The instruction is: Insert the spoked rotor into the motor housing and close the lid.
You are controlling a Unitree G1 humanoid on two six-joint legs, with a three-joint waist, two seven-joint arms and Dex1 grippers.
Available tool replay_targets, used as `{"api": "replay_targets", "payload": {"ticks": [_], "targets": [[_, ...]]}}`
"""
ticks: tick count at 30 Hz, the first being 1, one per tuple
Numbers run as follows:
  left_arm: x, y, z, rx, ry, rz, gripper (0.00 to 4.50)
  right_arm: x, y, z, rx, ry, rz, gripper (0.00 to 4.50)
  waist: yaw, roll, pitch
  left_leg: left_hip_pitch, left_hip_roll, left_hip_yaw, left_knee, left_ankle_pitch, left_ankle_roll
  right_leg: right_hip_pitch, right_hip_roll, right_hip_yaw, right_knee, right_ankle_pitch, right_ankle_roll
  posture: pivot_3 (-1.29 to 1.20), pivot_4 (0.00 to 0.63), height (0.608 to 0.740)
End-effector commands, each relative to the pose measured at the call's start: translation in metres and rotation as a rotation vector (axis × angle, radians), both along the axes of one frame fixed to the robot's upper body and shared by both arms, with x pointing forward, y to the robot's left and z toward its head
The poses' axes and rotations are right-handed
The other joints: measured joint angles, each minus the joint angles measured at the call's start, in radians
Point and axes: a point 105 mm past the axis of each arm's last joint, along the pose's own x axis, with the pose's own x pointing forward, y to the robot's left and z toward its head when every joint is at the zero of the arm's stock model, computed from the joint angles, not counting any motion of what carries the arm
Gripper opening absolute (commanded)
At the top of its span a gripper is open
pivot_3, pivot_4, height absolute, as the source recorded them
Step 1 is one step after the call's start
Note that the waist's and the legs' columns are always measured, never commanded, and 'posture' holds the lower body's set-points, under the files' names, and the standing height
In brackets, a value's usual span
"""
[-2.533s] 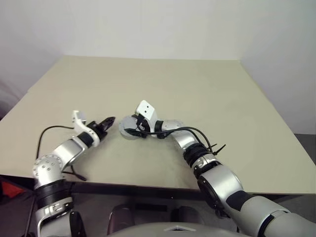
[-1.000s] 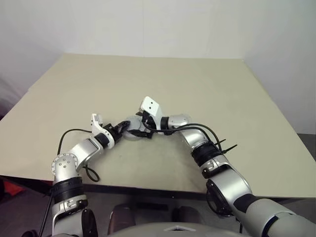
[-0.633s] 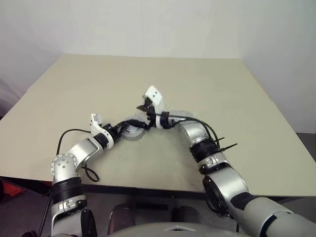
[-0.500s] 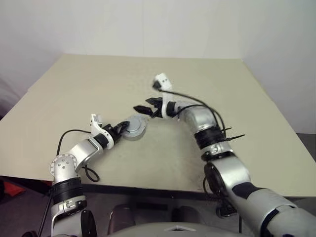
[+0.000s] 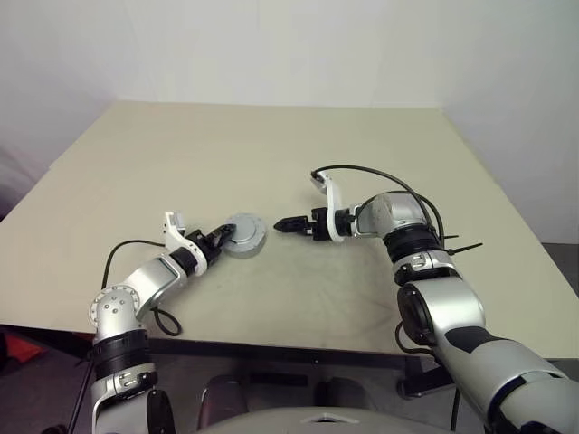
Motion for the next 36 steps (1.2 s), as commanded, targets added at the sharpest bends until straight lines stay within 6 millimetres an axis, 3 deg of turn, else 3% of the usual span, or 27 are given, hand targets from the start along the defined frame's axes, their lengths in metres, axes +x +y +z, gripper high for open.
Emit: {"api": "replay_targets", "payload": {"ticks": [1,14,25,30,33,36], "targets": [[-0.004,0.003,-0.006,0.035,0.032,0.004,0.00,-0.012,0.026,0.000,0.075,0.073,0.028,4.47,-0.002,0.000,0.000,0.001,0.000,0.000,-0.001,0.000,-0.001,0.000,0.000,0.000,0.000,0.000,0.000,0.00,0.000,0.740],[-0.005,0.007,-0.005,0.064,0.030,0.008,0.00,-0.005,0.066,0.005,0.188,0.120,-0.064,4.47,-0.006,0.000,0.000,0.006,0.000,0.000,-0.001,0.002,-0.004,0.000,0.001,0.001,0.006,0.000,0.000,0.00,0.000,0.740],[-0.006,0.010,-0.005,0.078,0.031,0.012,0.00,-0.007,0.095,0.037,0.385,0.194,-0.060,4.47,-0.007,0.000,0.000,0.004,0.001,0.000,-0.002,0.003,-0.006,-0.004,0.001,0.001,0.007,0.000,0.000,0.00,0.000,0.740],[-0.006,0.011,-0.005,0.083,0.031,0.014,0.00,-0.007,0.101,0.037,0.387,0.172,-0.066,4.47,-0.005,0.001,0.000,0.004,0.001,0.001,-0.006,0.004,-0.007,-0.005,0.002,0.001,0.007,-0.001,0.000,0.00,0.000,0.740],[-0.006,0.012,-0.005,0.084,0.030,0.017,0.00,-0.007,0.104,0.042,0.415,0.169,-0.056,3.92,-0.003,0.000,0.000,0.005,0.001,0.000,-0.006,0.005,-0.008,-0.005,0.002,0.001,0.006,-0.001,0.000,0.00,0.000,0.740],[-0.007,0.013,-0.005,0.086,0.030,0.021,0.00,-0.010,0.106,0.045,0.420,0.162,-0.033,2.93,-0.002,0.000,0.000,0.004,0.001,0.000,-0.006,0.005,-0.008,-0.005,0.002,0.001,0.006,-0.001,0.000,0.00,0.000,0.740]]}}
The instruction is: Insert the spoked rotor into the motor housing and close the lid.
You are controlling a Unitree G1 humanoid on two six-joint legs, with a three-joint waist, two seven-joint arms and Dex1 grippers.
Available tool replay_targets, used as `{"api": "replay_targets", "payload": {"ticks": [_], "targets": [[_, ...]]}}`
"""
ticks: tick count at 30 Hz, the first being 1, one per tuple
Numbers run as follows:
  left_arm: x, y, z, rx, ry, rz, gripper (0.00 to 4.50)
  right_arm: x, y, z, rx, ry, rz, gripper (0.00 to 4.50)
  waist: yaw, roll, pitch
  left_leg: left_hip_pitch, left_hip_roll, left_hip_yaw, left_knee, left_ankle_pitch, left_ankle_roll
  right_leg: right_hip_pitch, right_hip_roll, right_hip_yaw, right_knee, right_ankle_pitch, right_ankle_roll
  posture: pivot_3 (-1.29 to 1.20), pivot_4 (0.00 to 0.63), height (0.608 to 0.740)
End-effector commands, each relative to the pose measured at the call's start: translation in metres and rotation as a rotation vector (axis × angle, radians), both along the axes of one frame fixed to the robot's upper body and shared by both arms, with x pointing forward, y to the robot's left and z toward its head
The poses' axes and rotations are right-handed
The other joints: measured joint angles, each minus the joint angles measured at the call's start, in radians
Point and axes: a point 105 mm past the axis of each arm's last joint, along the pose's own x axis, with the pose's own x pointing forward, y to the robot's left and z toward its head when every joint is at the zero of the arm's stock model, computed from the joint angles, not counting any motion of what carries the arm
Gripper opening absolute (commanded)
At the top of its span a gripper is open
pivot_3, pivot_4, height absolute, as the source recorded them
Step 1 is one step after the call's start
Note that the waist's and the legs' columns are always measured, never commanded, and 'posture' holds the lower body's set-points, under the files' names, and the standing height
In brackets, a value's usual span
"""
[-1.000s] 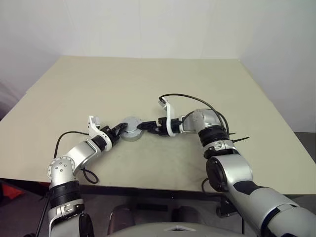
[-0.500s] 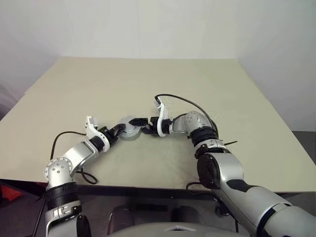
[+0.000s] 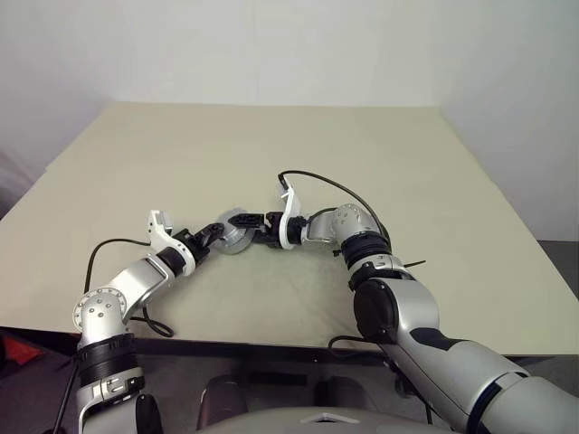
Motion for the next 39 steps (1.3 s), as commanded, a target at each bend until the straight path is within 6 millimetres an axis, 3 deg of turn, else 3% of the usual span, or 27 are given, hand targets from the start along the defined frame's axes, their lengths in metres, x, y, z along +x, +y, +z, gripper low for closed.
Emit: {"api": "replay_targets", "payload": {"ticks": [1,3,4,39], "targets": [[-0.004,-0.006,-0.011,0.019,0.050,-0.027,0.00,-0.006,0.033,0.041,0.158,-0.072,0.078,2.61,0.001,0.000,0.000,0.000,0.000,0.000,0.000,0.000,0.000,0.000,0.000,0.000,0.000,0.000,0.000,0.00,0.000,0.740],[-0.004,-0.006,-0.011,0.019,0.050,-0.026,0.00,-0.004,0.032,0.039,0.143,-0.073,0.063,1.98,0.002,0.000,0.000,0.000,0.000,0.000,0.000,0.000,0.000,0.000,0.000,0.000,0.000,0.000,0.000,0.00,0.000,0.740],[-0.003,-0.006,-0.011,0.020,0.049,-0.026,0.00,-0.003,0.032,0.039,0.142,-0.073,0.059,1.92,0.002,0.000,0.000,0.000,0.000,0.000,0.000,0.000,0.000,0.000,0.000,0.000,0.000,0.000,0.000,0.00,0.000,0.740],[0.001,-0.001,-0.002,0.033,-0.013,-0.008,0.00,0.019,0.022,0.022,0.035,-0.068,-0.094,1.90,0.006,0.000,0.000,0.000,0.000,0.000,0.000,0.000,-0.001,0.000,0.000,0.000,0.001,0.000,0.000,0.00,0.000,0.740]]}}
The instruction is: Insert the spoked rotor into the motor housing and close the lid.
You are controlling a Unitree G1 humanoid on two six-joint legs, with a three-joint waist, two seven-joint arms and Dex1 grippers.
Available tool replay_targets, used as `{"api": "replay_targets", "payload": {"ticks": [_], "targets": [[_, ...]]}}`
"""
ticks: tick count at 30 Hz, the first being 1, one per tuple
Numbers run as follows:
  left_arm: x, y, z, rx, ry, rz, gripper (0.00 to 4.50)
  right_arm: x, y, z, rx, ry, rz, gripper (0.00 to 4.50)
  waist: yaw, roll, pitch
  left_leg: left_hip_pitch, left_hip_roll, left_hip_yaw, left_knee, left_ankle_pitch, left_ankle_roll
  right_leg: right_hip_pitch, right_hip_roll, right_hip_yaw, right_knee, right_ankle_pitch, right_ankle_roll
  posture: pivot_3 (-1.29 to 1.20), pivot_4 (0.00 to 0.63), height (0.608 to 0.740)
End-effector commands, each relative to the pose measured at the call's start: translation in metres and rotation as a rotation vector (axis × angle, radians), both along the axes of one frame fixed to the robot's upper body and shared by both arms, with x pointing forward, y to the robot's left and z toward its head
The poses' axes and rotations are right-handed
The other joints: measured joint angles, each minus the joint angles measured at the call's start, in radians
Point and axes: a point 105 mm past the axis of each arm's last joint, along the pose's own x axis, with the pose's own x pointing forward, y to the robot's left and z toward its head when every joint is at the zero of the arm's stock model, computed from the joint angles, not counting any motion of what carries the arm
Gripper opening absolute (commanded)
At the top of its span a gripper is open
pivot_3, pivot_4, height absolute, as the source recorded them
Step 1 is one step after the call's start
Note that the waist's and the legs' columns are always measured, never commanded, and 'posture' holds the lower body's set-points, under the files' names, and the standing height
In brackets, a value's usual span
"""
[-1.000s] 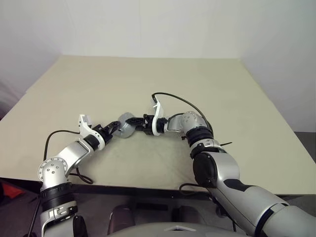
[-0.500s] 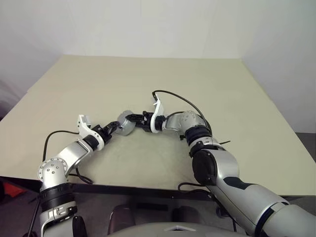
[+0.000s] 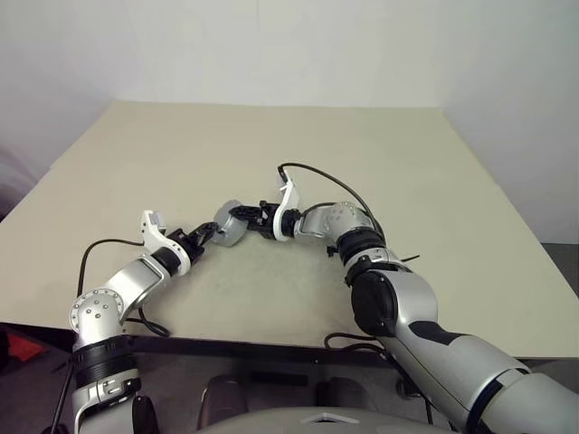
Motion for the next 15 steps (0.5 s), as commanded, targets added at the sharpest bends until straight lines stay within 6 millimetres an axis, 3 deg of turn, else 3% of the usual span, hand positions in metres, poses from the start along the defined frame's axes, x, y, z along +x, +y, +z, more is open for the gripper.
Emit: {"api": "replay_targets", "payload": {"ticks": [1,15], "targets": [[-0.001,-0.008,-0.002,0.015,0.005,-0.036,0.00,0.002,0.016,0.016,0.019,-0.044,0.009,1.90,0.000,0.000,0.000,0.000,0.000,0.000,0.000,0.000,0.000,0.000,0.000,0.000,0.000,0.000,0.000,0.00,0.000,0.740],[0.000,-0.007,0.000,0.022,-0.009,-0.036,0.00,0.012,0.006,0.009,-0.041,-0.028,-0.076,1.88,0.009,0.000,0.000,0.001,0.000,0.000,0.001,0.002,-0.002,0.001,-0.001,0.000,0.004,-0.004,0.007,0.00,0.000,0.740]]}}
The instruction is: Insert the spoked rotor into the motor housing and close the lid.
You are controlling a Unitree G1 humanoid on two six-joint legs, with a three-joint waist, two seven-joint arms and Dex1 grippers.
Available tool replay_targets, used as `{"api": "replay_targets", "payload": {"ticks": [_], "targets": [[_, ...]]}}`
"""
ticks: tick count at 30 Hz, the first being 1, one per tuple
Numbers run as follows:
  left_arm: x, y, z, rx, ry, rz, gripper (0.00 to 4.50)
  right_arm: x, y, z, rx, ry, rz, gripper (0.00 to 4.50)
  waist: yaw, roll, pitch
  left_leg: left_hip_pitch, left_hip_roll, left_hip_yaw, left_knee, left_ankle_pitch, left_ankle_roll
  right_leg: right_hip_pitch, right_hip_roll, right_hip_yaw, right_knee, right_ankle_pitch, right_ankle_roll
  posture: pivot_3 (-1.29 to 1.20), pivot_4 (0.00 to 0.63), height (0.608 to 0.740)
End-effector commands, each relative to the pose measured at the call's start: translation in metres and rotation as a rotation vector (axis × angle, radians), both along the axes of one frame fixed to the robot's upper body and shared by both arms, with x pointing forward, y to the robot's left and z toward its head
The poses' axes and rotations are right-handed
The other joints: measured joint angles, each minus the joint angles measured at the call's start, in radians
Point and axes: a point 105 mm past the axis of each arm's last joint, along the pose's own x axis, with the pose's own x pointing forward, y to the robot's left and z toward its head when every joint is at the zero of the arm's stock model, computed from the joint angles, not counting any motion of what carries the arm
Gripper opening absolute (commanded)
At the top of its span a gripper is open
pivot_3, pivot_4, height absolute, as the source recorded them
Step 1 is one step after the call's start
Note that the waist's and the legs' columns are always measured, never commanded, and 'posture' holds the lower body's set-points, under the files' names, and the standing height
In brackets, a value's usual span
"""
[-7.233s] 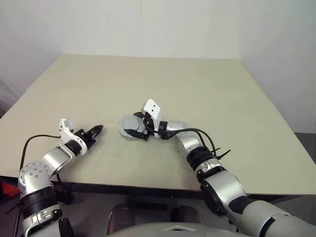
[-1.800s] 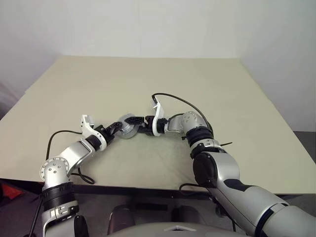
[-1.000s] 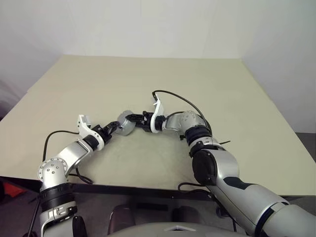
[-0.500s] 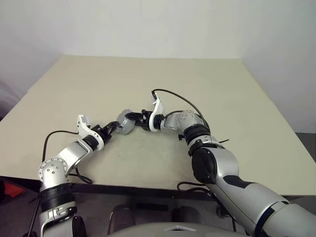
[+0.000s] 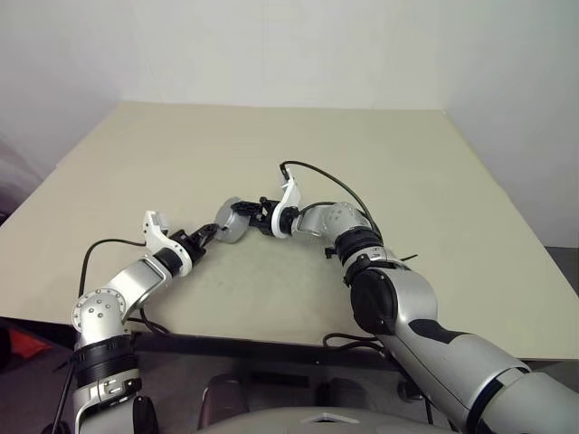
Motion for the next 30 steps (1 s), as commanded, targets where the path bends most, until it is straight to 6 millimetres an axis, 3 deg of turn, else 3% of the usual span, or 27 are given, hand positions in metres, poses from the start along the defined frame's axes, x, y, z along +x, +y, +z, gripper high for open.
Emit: {"api": "replay_targets", "payload": {"ticks": [1,6,12,18,23,30], "targets": [[0.000,-0.005,0.004,0.006,-0.024,-0.027,0.00,0.004,0.007,0.009,-0.031,-0.032,-0.007,1.88,0.001,0.000,0.000,0.000,0.000,0.000,0.000,0.000,0.000,0.000,0.000,0.000,0.000,0.000,0.000,0.00,0.000,0.740],[0.001,-0.002,0.020,-0.020,-0.110,-0.011,0.00,0.005,0.005,0.006,-0.032,-0.003,-0.026,1.88,0.002,0.000,0.000,0.000,0.000,0.000,0.000,0.000,0.000,0.000,0.000,0.000,0.000,0.000,0.000,0.00,0.000,0.740],[0.000,-0.001,0.033,-0.056,-0.178,-0.005,0.00,0.007,0.008,0.018,0.062,0.052,-0.048,1.88,-0.001,0.000,0.000,-0.001,0.000,0.000,0.000,0.000,-0.001,-0.001,0.000,0.000,0.000,0.000,0.000,0.00,0.000,0.740],[-0.003,-0.004,0.041,-0.085,-0.225,-0.020,0.00,0.015,0.011,0.041,0.203,0.100,-0.106,1.88,-0.006,0.000,0.000,-0.003,0.001,0.000,0.000,0.000,-0.001,-0.006,0.001,0.000,0.000,0.004,-0.006,0.00,0.000,0.740],[-0.007,-0.006,0.047,-0.104,-0.262,-0.032,0.00,0.024,0.013,0.061,0.309,0.119,-0.159,1.88,-0.006,-0.001,0.000,-0.017,0.001,0.000,0.002,0.000,0.000,-0.019,0.001,0.000,0.001,0.005,-0.006,0.00,0.000,0.740],[-0.014,-0.002,0.059,-0.148,-0.328,-0.017,0.00,0.040,0.008,0.082,0.449,0.163,-0.287,1.88,-0.007,-0.002,0.001,-0.019,0.001,0.000,0.003,-0.001,0.002,-0.020,0.001,-0.001,-0.001,0.006,-0.004,0.00,0.000,0.740]]}}
